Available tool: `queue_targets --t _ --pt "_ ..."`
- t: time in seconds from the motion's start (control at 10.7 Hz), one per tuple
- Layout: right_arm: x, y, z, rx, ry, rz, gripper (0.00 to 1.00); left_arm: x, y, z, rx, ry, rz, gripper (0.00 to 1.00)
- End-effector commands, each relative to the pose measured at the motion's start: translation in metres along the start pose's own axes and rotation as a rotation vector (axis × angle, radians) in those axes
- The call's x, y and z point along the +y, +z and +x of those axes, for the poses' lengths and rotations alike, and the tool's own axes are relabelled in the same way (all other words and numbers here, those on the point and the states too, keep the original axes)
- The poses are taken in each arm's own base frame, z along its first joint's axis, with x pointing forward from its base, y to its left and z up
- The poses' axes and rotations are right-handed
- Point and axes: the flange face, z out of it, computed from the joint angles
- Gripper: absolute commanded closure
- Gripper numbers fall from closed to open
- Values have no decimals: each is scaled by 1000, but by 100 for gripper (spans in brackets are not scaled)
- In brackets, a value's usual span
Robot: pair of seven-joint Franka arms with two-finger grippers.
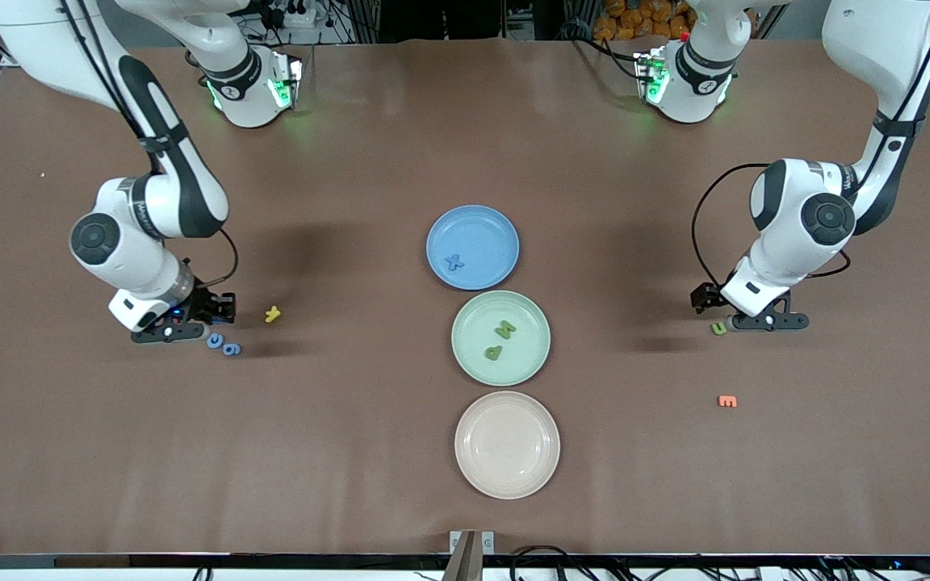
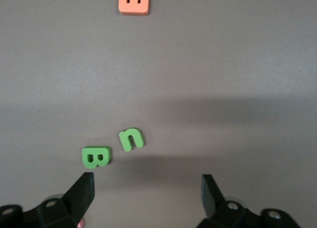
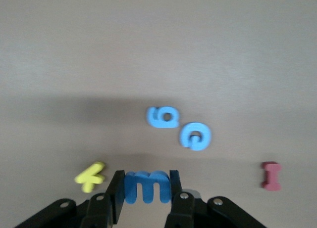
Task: Sort letters by color into matching plates
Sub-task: 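Carry the blue m to the blue plate and open the right gripper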
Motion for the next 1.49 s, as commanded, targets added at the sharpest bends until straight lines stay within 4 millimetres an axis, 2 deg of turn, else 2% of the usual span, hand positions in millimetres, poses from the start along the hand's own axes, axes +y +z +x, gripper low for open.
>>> queue_targets --t 0.0,0.09,0.28,0.37,0.56,0.75,0.84,0.93,1.03,1.12,1.21,1.4 --pt "-75 -15 3 -7 43 10 73 -15 17 1 23 32 0 7" --pt "-110 -20 1 -17 38 11 73 -28 27 4 33 6 -8 7" --pt "-175 -32 -6 -51 27 3 72 -43 41 10 53 -30 -20 19" --pt "-206 -40 -9 -60 6 -1 71 -42 45 9 52 -18 -21 26" --pt "-274 -57 -26 -97 -87 -17 70 -38 44 10 53 -34 -25 28" --pt "-327 -69 -40 -125 -165 -39 69 -30 44 10 54 -74 -33 32" --pt "-350 -70 -48 -129 -201 -44 67 -26 44 10 52 -88 -34 34" --pt "-374 -71 -59 -127 -243 -45 66 -25 44 10 51 -100 -35 42" --pt "-398 -66 -67 -126 -282 -45 66 -22 42 13 57 -152 -37 43" --pt "-421 -60 -71 -122 -307 -44 67 -8 43 14 53 -222 -42 44" --pt "-441 -53 -76 -121 -328 -46 67 -4 45 14 49 -247 -44 48" --pt "-471 -44 -74 -110 -331 -37 67 -9 46 14 47 -238 -41 51"
